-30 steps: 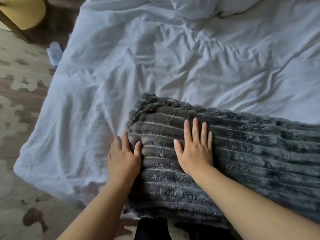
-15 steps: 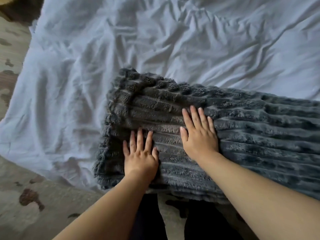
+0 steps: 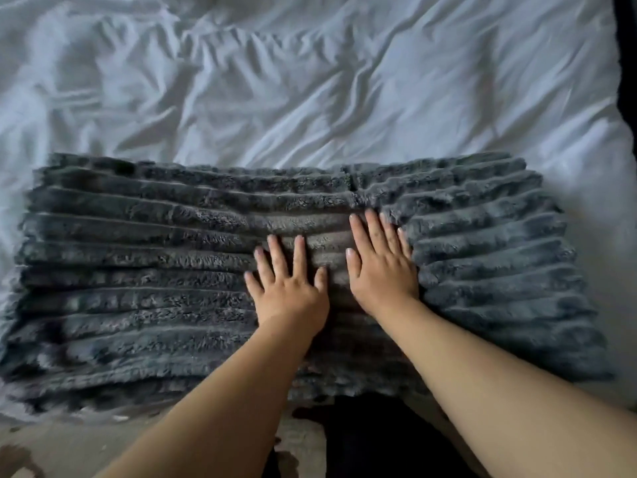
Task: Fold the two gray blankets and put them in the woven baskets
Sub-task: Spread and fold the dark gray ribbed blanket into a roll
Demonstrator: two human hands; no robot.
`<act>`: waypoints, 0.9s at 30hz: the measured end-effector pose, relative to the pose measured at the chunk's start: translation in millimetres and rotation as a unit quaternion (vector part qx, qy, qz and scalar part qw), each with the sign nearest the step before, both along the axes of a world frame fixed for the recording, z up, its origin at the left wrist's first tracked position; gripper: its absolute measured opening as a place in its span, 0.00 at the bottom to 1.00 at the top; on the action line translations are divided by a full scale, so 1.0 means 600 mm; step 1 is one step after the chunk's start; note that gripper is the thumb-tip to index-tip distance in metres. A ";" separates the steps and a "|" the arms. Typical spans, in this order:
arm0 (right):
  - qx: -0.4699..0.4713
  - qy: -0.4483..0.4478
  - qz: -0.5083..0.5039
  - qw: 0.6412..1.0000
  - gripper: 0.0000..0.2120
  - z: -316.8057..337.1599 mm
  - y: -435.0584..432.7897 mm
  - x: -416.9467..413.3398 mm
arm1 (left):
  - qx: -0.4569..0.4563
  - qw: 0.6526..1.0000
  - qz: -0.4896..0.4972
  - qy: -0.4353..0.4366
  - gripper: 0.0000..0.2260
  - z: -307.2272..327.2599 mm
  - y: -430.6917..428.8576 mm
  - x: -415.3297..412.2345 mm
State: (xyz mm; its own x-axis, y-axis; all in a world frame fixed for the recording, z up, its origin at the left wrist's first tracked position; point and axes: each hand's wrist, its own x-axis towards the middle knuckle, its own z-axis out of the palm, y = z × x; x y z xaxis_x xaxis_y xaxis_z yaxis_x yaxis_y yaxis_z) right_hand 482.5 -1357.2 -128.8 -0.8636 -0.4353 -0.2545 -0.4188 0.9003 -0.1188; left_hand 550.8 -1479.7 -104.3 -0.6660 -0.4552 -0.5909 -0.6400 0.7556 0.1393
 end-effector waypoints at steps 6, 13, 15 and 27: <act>0.022 0.014 -0.069 0.997 0.28 -0.033 0.170 -0.026 | -0.059 0.993 -0.008 -0.101 0.31 -0.076 0.020 -0.011; 0.045 -0.019 -0.220 0.974 0.29 0.000 0.276 -0.027 | -0.093 0.970 0.015 -0.223 0.31 -0.008 0.052 -0.059; 0.052 -0.047 -0.221 0.973 0.28 0.015 0.281 -0.036 | -0.095 0.977 0.038 -0.187 0.31 0.028 0.081 -0.077; -0.226 -0.129 -0.367 0.893 0.16 0.079 0.212 -0.377 | -0.012 0.993 -0.117 0.019 0.31 0.040 0.159 -0.136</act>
State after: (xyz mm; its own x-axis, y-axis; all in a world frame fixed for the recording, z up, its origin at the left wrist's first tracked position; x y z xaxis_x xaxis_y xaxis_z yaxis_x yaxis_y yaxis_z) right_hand 256.2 -1229.9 -81.4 -0.8966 0.1157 -0.4274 0.3582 0.7570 -0.5465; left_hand 469.4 -1384.1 -80.3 -0.7768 -0.2983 -0.5546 -0.4404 0.8869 0.1398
